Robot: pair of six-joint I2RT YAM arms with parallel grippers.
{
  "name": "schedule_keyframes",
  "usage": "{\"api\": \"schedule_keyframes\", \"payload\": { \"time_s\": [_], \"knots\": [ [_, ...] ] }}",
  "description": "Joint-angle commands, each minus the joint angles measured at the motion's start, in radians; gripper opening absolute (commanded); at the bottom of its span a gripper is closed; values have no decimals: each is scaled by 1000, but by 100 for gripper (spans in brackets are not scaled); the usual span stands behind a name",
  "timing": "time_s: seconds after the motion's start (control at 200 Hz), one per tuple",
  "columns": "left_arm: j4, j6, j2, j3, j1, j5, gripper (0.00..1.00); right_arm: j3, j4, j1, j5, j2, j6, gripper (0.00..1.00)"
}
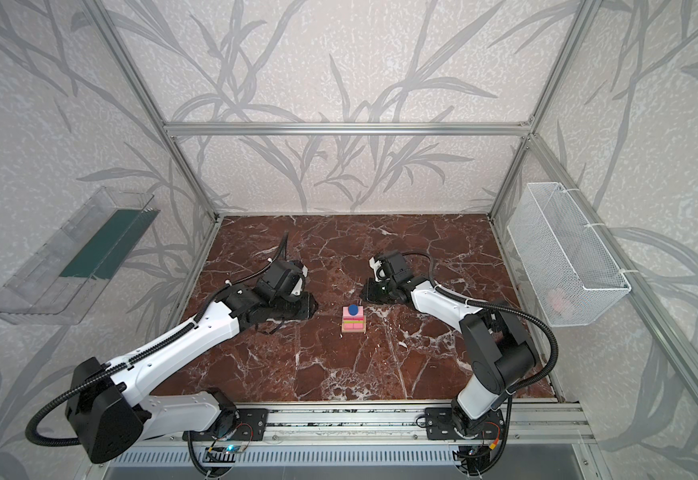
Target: Build the wood block tower
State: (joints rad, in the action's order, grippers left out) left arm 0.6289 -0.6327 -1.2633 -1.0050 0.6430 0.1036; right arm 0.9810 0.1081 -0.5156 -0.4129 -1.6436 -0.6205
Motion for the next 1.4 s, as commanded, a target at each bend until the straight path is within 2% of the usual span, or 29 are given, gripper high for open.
{"api": "schedule_keyframes", "payload": {
  "time_s": [0.0,0.46,1.394],
  "knots": [
    [-11,-15,3,11,-8,4,37,16,-20,-5,-18,-10,-7,8],
    [-7,-12,3,13,-11,6,37,-1,-25,-21,-25,-16,-10,0],
    [-12,-13,2,17,-13,15,37,-32,12,-29,0,11,-11,0]
  ]
}}
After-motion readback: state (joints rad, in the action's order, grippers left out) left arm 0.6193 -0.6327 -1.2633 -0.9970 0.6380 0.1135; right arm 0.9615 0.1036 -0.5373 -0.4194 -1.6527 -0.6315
